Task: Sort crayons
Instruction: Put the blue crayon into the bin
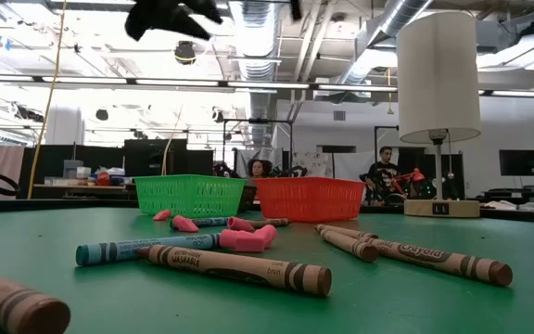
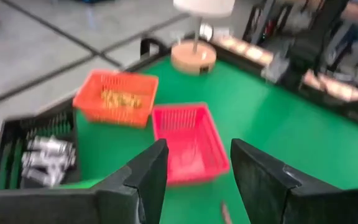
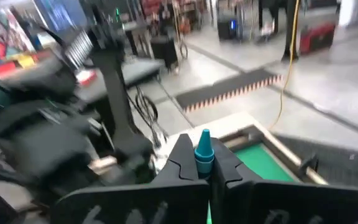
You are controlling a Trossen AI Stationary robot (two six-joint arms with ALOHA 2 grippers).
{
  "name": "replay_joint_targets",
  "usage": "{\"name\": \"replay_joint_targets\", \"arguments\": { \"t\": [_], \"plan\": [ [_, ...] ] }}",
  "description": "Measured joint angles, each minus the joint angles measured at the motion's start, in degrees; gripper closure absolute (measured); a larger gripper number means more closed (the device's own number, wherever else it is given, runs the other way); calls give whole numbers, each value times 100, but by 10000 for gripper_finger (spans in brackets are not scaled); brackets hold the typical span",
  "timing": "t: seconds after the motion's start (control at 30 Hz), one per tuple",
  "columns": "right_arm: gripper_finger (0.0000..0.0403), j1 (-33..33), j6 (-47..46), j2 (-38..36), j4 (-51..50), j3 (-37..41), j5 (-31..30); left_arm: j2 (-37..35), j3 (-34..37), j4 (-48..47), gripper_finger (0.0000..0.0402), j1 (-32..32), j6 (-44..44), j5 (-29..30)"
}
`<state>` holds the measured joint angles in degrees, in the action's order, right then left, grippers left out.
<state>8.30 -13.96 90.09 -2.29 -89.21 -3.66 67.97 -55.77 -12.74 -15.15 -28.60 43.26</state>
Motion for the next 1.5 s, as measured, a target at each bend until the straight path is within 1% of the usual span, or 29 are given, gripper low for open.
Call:
{"name": "replay_joint_targets", "arguments": {
  "t": [0.07, 0.13, 0.23, 0.33, 0.47, 0.63, 0.73, 0.9, 1.1, 1.2, 1.33, 1.43, 1.47, 1.5],
  "plan": [
    [402, 141, -106, 270, 0, 7, 195, -176, 2, -496, 237, -83, -219, -99],
    [402, 283, -322, 540, 120, 13, 516, -396, 0, -917, 237, -205, -425, -66],
    [402, 444, -635, 972, 395, 11, 965, -776, 2, -1465, 237, -419, -739, 180],
    [403, 520, -889, 1475, 661, 11, 1199, -1078, 2, -1921, 237, -614, -971, 494],
    [402, 561, -1164, 2089, 898, 13, 1390, -1352, 2, -2310, 237, -736, -1141, 786],
    [402, 553, -1460, 2697, 960, 12, 1438, -1473, 2, -2591, 237, -750, -1310, 838],
    [391, 553, -1543, 2929, 1031, 13, 1438, -1473, 2, -2636, 237, -757, -1362, 809],
    [345, 553, -1561, 3111, 1037, 13, 1438, -1473, 2, -2754, 237, -759, -1428, 800],
    [292, 570, -1428, 3101, 1024, 7, 1464, -1473, 2, -2795, 237, -759, -1432, 798],
    [271, 627, -1479, 3077, 1028, -7, 1809, -1473, 2, -2807, 237, -757, -1425, 718],
    [258, 772, -1513, 2868, 863, -261, 2470, -1438, 2, -2955, 237, -759, -1412, 372],
    [257, 908, -1442, 2508, 467, -411, 2640, -1325, 2, -3082, 237, -766, -1429, 114],
    [258, 938, -1374, 2385, 484, -481, 2634, -1283, 2, -3047, 237, -766, -1447, 34],
    [260, 992, -1274, 2176, 280, -481, 2628, -1212, 2, -3041, 237, -772, -1470, -21]
  ]
}}
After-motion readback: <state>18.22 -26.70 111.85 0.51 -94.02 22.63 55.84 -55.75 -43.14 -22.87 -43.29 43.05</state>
